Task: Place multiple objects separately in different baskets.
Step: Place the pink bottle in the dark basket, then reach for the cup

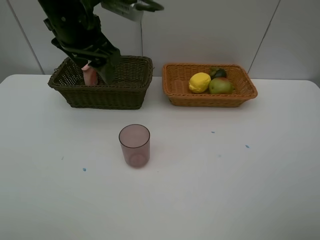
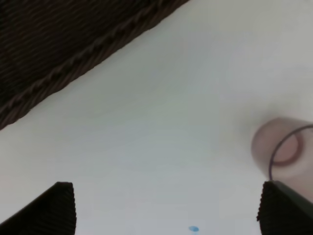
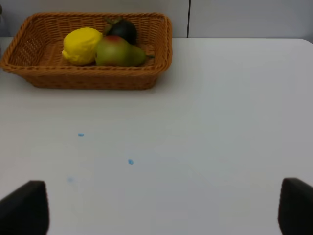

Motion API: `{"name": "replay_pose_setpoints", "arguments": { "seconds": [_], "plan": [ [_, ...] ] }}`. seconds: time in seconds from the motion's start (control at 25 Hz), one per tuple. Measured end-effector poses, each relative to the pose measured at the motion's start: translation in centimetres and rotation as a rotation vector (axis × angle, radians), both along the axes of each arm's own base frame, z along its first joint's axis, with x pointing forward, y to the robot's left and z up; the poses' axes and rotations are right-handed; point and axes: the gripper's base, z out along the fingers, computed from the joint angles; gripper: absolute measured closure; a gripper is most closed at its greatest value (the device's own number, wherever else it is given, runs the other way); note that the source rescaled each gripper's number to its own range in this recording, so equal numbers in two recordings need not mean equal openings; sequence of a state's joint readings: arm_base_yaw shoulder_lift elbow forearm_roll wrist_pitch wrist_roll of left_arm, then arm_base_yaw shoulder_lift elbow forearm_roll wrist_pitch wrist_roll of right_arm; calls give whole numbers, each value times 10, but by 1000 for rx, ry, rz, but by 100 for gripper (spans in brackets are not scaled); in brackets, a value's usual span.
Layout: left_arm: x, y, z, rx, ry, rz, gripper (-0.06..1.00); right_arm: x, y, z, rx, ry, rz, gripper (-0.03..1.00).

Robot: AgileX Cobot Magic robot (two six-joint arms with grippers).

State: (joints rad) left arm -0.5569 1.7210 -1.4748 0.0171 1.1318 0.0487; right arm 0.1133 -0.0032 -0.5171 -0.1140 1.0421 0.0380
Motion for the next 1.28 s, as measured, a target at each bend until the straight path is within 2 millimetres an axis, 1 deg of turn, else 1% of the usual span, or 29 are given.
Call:
{"name": "replay_pose_setpoints", "arguments": {
  "seconds": [0.2,0.6,0.76,0.92,1.28],
  "plan": [
    [-9,-17,-5,10,26,-57,-4,0,0,0,-1,0,0,-3],
    [-5,-40,-52,6,191,-101,-4,0,0,0,-1,0,0,-3],
    [-5,-46,-63,23,215,-115,-4,0,0,0,-1,0,0,-3],
    [-2,-48,-78,50,247,-117,-4,0,0,0,-1,0,0,-3],
    [5,-52,-121,119,318,-116,-4,0,0,0,-1,0,0,-3]
  ]
}}
